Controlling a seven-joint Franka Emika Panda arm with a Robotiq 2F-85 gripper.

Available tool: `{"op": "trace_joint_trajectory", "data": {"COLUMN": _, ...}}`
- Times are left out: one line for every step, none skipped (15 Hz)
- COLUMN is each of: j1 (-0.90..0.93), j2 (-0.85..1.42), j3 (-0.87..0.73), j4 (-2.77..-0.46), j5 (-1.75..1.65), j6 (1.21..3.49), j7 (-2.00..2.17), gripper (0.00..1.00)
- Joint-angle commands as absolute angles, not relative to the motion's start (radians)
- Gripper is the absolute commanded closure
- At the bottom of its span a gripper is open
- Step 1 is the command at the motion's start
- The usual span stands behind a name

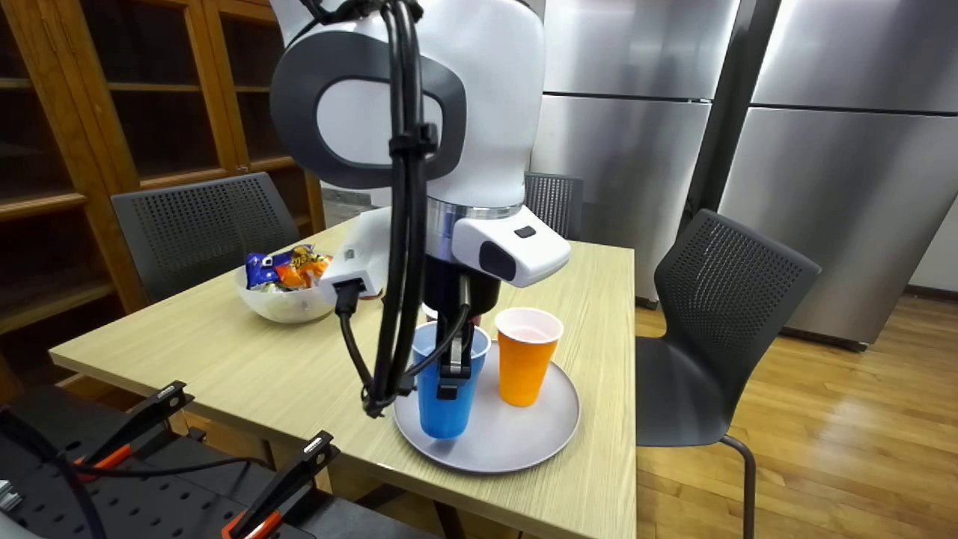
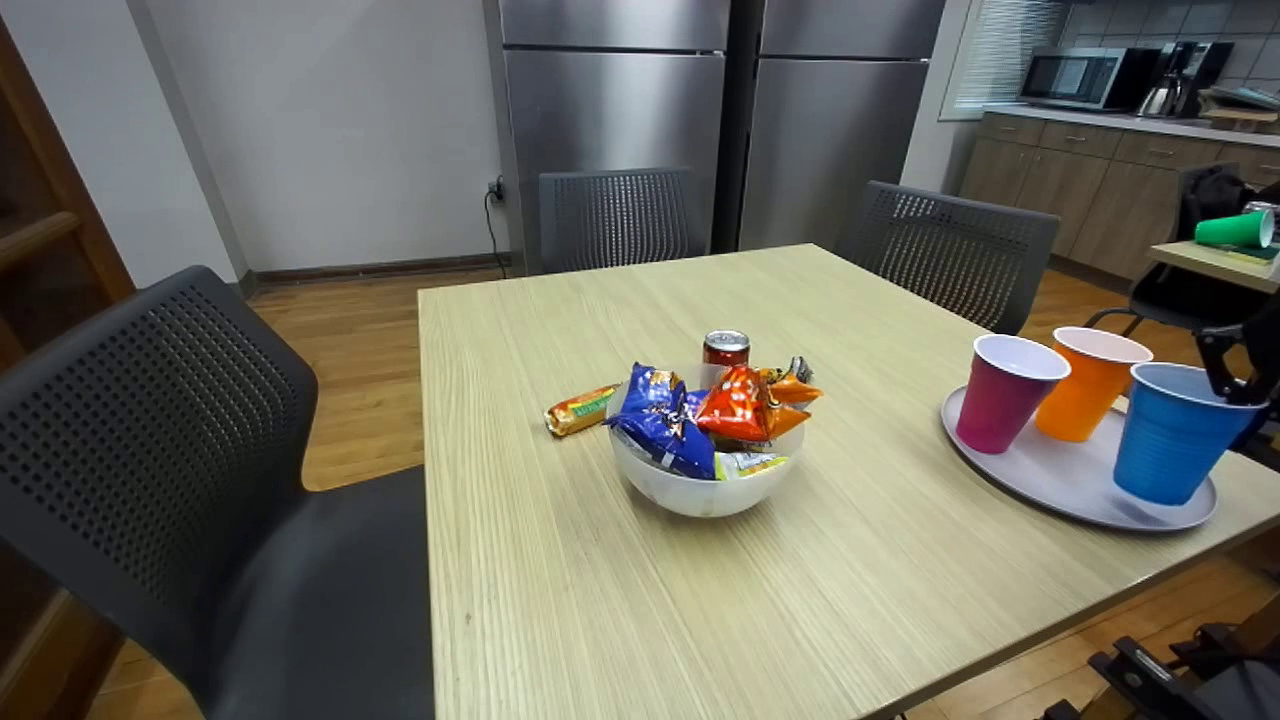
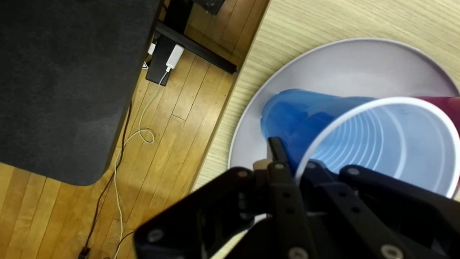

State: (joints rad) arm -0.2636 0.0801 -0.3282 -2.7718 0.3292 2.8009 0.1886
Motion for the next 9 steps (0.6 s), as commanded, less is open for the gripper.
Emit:
{"op": "trace_joint_trajectory", "data": {"j1": -0.268, "j2": 0.116, "j3": -0.322, "j4": -2.772, "j5": 0.401, "j6": 2.860, "j7": 0.134, "gripper": 1.00}}
{"op": "trace_joint_trajectory", "data": {"j1": -0.269, "j2": 0.123, "j3": -0.318, "j4": -2.773, "j5": 0.425, "j6": 2.875, "j7": 0.125, "gripper": 1.00}}
{"op": "trace_joint_trajectory", "data": {"j1": -0.271, "j2": 0.127, "j3": -0.313, "j4": -2.772, "j5": 0.456, "j6": 2.885, "j7": 0.113, "gripper": 1.00}}
{"op": "trace_joint_trajectory", "data": {"j1": -0.273, "j2": 0.129, "j3": -0.306, "j4": -2.773, "j5": 0.490, "j6": 2.894, "j7": 0.099, "gripper": 1.00}}
{"op": "trace_joint_trajectory", "data": {"j1": -0.272, "j2": 0.134, "j3": -0.303, "j4": -2.773, "j5": 0.515, "j6": 2.903, "j7": 0.088, "gripper": 1.00}}
{"op": "trace_joint_trajectory", "data": {"j1": -0.271, "j2": 0.137, "j3": -0.299, "j4": -2.773, "j5": 0.546, "j6": 2.908, "j7": 0.072, "gripper": 1.00}}
{"op": "trace_joint_trajectory", "data": {"j1": -0.269, "j2": 0.142, "j3": -0.297, "j4": -2.773, "j5": 0.569, "j6": 2.914, "j7": 0.064, "gripper": 1.00}}
{"op": "trace_joint_trajectory", "data": {"j1": -0.269, "j2": 0.144, "j3": -0.292, "j4": -2.773, "j5": 0.598, "j6": 2.919, "j7": 0.048, "gripper": 1.00}}
{"op": "trace_joint_trajectory", "data": {"j1": -0.269, "j2": 0.144, "j3": -0.287, "j4": -2.773, "j5": 0.627, "j6": 2.924, "j7": 0.034, "gripper": 1.00}}
